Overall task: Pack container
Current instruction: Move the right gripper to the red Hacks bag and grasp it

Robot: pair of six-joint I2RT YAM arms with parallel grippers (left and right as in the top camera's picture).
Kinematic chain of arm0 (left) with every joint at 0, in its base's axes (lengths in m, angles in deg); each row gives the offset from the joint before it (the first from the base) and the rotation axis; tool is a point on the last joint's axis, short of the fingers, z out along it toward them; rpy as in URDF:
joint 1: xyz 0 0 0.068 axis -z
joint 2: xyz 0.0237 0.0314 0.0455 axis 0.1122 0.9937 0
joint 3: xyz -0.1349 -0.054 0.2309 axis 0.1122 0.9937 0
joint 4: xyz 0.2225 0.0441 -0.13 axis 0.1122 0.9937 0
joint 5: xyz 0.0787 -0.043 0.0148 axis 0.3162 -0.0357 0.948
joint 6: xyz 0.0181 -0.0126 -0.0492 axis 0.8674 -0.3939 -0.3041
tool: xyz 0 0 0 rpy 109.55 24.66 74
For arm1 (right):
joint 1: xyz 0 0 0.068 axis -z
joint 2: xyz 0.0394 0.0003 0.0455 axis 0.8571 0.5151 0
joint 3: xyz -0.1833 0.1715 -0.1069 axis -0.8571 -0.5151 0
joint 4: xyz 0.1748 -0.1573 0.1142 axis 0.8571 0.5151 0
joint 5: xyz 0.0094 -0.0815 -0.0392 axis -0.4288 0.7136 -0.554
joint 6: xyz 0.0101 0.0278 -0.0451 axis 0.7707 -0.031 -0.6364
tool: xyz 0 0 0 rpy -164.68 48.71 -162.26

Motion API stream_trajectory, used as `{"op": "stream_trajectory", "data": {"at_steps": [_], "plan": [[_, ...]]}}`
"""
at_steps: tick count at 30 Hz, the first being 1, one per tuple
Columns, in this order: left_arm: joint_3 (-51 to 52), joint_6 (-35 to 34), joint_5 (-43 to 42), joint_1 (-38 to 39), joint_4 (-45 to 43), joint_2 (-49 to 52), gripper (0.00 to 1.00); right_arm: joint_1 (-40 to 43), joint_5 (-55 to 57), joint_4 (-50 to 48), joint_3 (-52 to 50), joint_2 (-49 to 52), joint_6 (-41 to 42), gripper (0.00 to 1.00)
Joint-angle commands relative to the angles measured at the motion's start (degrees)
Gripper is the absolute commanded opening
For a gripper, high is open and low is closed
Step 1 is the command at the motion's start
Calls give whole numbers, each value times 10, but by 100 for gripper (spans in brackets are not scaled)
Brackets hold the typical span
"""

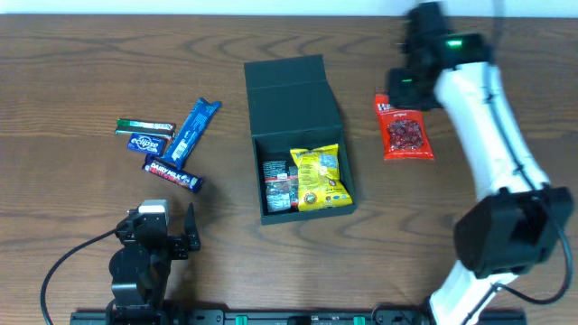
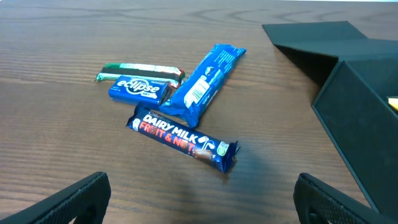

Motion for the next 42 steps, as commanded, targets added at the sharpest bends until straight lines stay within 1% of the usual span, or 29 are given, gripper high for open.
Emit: {"op": "stream_trajectory", "data": {"at_steps": [1, 4, 8, 11, 12, 21, 23, 28, 32, 37, 41, 42], "plan": [[10, 8, 4, -2, 0, -3, 95, 90, -175, -26, -40, 6, -73, 28], [10, 8, 4, -2, 0, -3, 96, 162, -276, -69, -90, 12, -107, 41], [10, 8, 4, -2, 0, -3, 95, 218, -372, -123, -151, 29, -128, 41], [10, 8, 4, -2, 0, -3, 95, 246, -419, -153, -177, 52, -127, 42], [10, 8, 4, -2, 0, -3, 95, 251, -431, -160, -182, 59, -128, 44], [10, 8, 4, -2, 0, -3, 95, 260, -442, -198, -187, 144, -138, 48], [10, 8, 4, -2, 0, -3, 95, 262, -442, -212, -187, 153, -139, 56], [10, 8, 4, -2, 0, -3, 95, 265, -436, -230, -187, 168, -143, 62], [10, 8, 4, -2, 0, -3, 95, 260, -463, -226, -187, 183, -159, 62], [10, 8, 4, -2, 0, -3, 95, 254, -500, -224, -187, 202, -160, 62], [10, 8, 4, -2, 0, -3, 95, 248, -510, -217, -187, 215, -160, 56], [10, 8, 4, -2, 0, -3, 95, 246, -510, -215, -187, 217, -160, 53]]}}
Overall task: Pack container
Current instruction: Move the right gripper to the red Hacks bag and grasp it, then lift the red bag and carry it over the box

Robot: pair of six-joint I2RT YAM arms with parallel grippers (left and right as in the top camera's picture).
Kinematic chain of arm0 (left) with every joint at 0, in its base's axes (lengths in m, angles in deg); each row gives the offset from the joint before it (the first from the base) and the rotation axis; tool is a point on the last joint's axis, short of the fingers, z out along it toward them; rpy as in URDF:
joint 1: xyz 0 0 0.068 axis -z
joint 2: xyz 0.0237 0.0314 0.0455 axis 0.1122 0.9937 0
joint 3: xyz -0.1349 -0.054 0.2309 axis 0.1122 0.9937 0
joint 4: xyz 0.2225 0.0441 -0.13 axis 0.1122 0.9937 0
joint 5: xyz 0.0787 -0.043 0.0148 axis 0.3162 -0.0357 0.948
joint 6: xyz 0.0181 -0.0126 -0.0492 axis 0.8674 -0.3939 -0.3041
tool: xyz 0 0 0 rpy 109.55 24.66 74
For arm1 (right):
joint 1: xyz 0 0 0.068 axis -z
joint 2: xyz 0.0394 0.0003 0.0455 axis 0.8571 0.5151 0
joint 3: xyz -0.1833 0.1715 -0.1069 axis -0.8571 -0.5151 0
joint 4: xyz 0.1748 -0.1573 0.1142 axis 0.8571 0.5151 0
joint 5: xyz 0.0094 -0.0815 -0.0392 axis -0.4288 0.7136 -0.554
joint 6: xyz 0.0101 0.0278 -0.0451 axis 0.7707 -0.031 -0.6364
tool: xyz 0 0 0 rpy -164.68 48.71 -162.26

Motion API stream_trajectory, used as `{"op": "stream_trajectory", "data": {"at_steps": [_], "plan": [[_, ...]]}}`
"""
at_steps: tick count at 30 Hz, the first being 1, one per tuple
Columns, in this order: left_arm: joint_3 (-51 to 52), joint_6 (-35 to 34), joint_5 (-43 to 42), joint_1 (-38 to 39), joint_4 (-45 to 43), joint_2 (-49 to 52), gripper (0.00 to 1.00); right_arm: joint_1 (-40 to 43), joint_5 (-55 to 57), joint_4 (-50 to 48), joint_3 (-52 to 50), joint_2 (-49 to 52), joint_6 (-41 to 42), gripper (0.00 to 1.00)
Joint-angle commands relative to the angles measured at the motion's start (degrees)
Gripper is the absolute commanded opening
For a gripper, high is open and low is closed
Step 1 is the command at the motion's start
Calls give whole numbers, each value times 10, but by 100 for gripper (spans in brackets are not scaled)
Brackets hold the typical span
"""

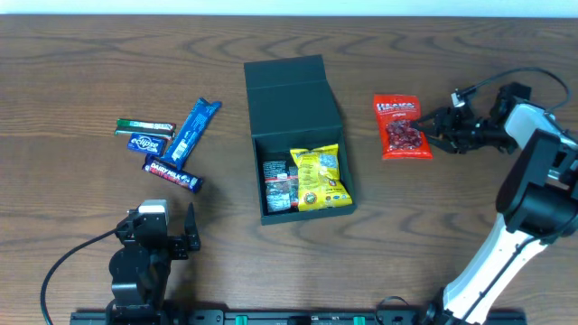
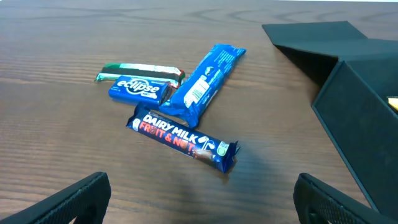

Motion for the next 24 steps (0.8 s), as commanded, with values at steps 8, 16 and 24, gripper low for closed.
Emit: {"op": "stream_trajectory", "data": {"at_steps": [8, 16, 24], "plan": [[10, 8, 4, -2, 0, -3, 95, -33, 21, 9, -3, 30, -17, 37], [10, 8, 4, -2, 0, -3, 95, -62, 57, 10, -3, 30, -12, 8], [10, 8, 4, -2, 0, -3, 95, -64, 54, 42, 17, 28, 4, 2]]}}
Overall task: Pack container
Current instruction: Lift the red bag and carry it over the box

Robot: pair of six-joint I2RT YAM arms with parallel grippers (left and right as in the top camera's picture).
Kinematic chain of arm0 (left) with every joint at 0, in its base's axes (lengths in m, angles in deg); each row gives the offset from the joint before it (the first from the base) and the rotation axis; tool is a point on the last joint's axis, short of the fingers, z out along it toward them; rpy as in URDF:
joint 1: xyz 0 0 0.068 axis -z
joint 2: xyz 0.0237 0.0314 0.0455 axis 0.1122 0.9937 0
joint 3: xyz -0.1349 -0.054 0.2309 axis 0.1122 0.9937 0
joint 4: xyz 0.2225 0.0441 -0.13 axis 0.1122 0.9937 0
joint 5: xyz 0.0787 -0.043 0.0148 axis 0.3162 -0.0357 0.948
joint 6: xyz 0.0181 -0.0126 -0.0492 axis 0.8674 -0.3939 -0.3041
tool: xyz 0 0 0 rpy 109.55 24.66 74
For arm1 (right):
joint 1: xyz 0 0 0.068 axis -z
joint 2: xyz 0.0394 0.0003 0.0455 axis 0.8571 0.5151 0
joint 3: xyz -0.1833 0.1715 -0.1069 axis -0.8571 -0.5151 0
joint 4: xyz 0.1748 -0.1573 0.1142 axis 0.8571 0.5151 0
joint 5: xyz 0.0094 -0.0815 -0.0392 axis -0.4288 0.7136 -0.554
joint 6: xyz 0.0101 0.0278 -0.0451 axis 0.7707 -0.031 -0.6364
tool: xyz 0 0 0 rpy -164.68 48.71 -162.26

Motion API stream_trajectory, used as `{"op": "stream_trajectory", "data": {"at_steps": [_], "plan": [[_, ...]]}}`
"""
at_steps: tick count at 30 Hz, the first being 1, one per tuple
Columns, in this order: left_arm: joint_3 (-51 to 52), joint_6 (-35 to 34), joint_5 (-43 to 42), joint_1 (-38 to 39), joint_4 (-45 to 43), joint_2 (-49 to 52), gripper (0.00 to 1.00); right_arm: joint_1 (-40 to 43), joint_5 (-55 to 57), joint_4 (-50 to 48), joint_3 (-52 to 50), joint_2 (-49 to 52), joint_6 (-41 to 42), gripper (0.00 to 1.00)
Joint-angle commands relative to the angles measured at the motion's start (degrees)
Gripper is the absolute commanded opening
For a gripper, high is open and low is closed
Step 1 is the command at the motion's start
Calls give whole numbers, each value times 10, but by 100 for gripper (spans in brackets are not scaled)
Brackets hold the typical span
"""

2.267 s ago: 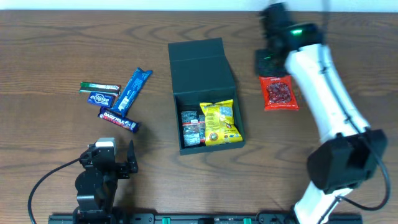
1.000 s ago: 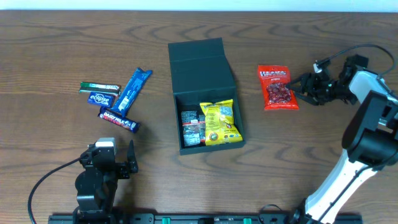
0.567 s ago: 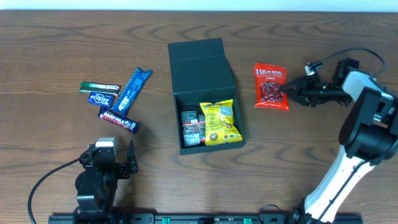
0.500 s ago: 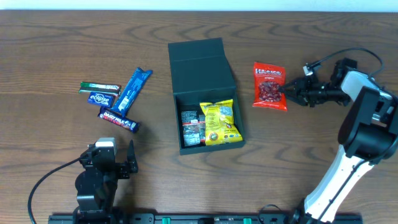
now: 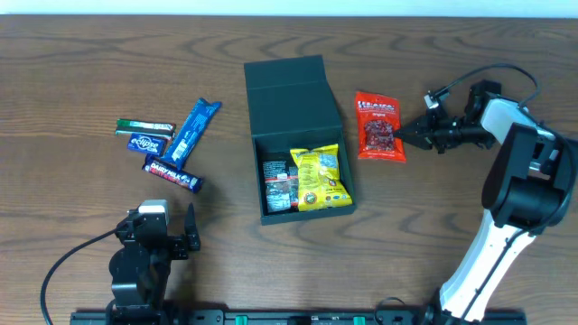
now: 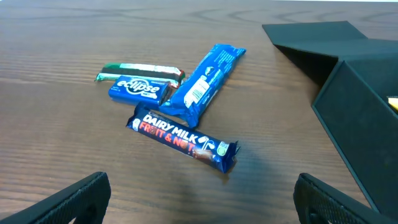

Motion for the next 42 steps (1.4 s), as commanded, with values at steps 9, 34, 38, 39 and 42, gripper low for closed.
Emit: {"op": "stream_trajectory", "data": {"at_steps": [9, 34, 38, 39, 42], "plan": [[10, 8, 4, -2, 0, -3, 95, -12, 47, 181, 151, 10, -50, 1], [10, 8, 4, -2, 0, -3, 95, -283, 43, 236, 181, -277, 80, 2], [10, 8, 4, -2, 0, -3, 95, -334, 42, 172, 106, -277, 133, 2], [10, 8, 4, -2, 0, -3, 95, -344, 42, 149, 81, -277, 158, 2], [10, 8, 4, -2, 0, -3, 95, -363, 42, 87, 22, -277, 221, 2]]}}
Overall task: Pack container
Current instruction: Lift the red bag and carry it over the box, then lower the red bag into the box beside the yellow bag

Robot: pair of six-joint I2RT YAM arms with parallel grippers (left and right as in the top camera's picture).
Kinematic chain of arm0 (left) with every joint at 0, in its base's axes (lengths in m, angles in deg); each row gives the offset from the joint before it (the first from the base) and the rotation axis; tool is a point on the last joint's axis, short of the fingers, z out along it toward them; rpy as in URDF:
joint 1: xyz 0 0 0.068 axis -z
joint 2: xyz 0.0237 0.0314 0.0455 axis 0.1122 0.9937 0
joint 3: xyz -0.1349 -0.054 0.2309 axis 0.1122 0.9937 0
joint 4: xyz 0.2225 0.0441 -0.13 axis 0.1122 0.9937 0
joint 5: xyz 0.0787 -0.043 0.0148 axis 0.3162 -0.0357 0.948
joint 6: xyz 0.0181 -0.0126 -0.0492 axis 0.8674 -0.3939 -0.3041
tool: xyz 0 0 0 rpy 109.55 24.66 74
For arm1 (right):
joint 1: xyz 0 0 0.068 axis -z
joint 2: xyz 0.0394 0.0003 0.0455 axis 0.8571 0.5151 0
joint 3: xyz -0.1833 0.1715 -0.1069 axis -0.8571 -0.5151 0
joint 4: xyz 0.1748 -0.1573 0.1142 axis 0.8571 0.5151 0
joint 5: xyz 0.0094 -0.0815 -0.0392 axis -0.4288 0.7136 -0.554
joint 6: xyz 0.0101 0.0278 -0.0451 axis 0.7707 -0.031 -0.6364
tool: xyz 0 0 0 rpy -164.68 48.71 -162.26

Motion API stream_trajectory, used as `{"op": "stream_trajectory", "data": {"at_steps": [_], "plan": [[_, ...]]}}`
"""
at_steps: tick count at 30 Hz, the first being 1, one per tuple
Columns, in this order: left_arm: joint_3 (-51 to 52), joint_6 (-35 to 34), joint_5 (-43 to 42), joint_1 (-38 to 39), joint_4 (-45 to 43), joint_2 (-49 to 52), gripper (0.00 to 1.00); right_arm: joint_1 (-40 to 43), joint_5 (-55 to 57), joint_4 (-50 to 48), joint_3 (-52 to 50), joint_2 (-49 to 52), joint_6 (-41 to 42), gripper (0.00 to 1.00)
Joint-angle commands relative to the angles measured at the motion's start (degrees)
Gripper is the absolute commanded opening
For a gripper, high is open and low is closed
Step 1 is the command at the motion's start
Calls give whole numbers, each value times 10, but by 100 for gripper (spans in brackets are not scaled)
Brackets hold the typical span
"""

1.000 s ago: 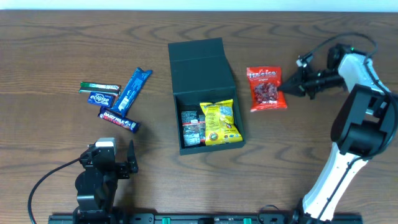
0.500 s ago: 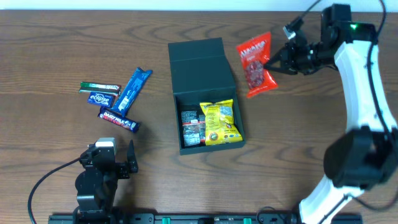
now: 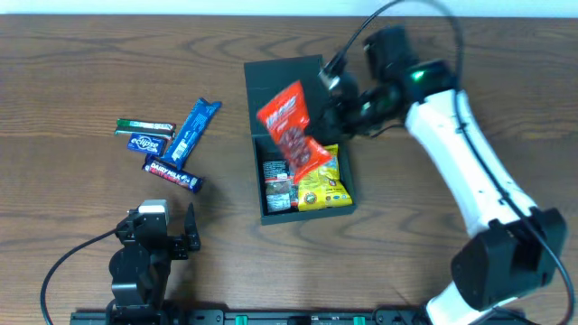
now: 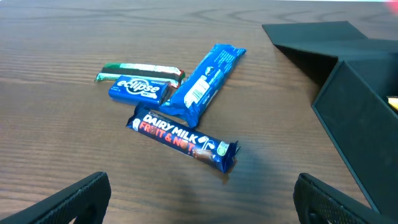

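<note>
The dark green box (image 3: 256, 181) stands open mid-table, its lid (image 3: 287, 74) folded back. Inside lie a yellow snack bag (image 3: 321, 181) and a dark packet (image 3: 278, 185). My right gripper (image 3: 329, 108) is shut on a red snack packet (image 3: 289, 126), which hangs tilted over the box's opening. My left gripper (image 3: 164, 233) rests open near the front left edge; its fingertips (image 4: 68, 199) show with nothing between them. In front of it lie a Dairy Milk bar (image 4: 183, 140), a long blue bar (image 4: 202, 84), a blue Eclipse pack (image 4: 140, 90) and a thin green bar (image 4: 140, 70).
The candy bars (image 3: 167, 144) are bunched left of the box. The box's dark side wall (image 4: 354, 118) fills the right of the left wrist view. The right arm's white link (image 3: 470, 171) crosses the table's right half.
The red packet lay on the table just right of the box with my right gripper at its right edge. Now it is off the table, held tilted over the open box. The left arm has not moved.
At first the right arm was above the red packet, well to the right of the box. Then the gripper was low at the packet's right edge. Then the packet lay closer to the box. Now it is held over the box. The left arm stayed put.
</note>
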Motion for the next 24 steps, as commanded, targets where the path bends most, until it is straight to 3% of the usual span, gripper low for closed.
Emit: {"op": "stream_trajectory", "data": {"at_steps": [1, 11, 24], "plan": [[10, 8, 4, -2, 0, -3, 95, -16, -17, -45, -52, -1, 96, 2], [10, 8, 4, -2, 0, -3, 96, -44, -15, -174, -142, -1, 280, 1], [10, 8, 4, -2, 0, -3, 95, -101, 70, -182, -148, 0, 353, 2]]}}
